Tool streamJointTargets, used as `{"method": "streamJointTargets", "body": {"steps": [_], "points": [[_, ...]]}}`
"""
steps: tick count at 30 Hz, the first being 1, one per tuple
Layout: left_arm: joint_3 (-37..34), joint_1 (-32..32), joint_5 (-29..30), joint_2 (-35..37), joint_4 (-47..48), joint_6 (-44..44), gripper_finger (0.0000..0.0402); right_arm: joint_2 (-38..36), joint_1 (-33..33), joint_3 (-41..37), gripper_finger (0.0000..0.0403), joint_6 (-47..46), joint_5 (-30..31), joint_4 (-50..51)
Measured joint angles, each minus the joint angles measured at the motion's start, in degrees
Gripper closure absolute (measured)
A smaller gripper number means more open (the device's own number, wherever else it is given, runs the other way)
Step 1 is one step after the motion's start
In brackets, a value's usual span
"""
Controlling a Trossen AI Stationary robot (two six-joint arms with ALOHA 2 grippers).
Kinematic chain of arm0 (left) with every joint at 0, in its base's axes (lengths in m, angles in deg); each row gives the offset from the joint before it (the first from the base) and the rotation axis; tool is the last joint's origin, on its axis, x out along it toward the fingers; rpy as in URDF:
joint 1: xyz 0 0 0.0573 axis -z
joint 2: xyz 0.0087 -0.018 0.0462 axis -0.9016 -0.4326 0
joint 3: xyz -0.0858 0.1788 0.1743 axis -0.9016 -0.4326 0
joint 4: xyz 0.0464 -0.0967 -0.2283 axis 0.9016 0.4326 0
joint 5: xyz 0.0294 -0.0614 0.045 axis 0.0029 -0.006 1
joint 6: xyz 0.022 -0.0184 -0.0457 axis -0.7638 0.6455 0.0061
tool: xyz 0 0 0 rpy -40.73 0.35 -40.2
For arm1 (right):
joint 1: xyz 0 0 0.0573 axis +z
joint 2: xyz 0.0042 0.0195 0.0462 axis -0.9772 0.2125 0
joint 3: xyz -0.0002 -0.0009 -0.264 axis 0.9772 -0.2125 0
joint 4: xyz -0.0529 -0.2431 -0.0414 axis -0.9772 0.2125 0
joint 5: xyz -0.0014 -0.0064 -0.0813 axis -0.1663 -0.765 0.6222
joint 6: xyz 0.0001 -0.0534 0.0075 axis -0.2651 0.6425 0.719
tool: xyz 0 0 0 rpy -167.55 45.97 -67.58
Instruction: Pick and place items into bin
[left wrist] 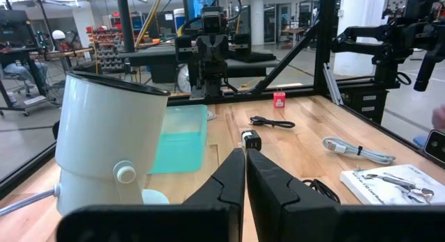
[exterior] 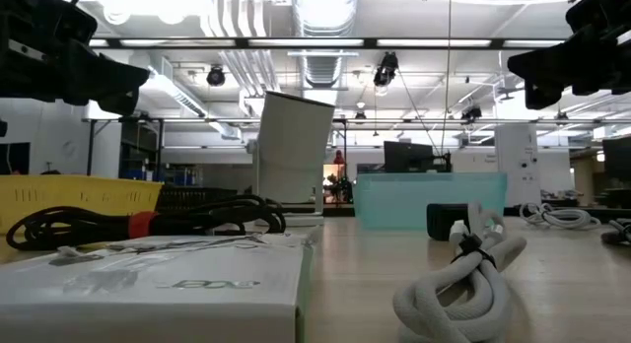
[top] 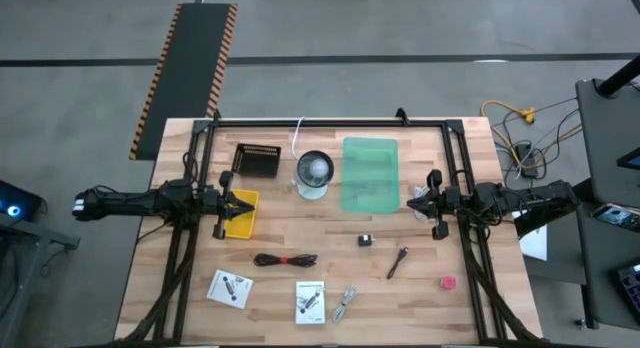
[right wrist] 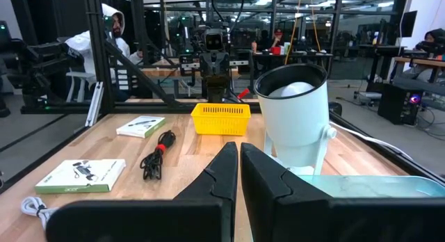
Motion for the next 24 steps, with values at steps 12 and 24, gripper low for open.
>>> {"method": "streamJointTargets", "body": {"steps": [12,24], "points": [[0.00,0.04,-0.01,0.00,0.00,-0.02,0.0402,0.00,0.00,0.00,0.0394,-0.07,0.00,-0.02],[0.00,0.04,0.00,0.00,0.00,-0.02,0.0402,0.00,0.00,0.00,0.0394,12.12,0.02,-0.02]]}}
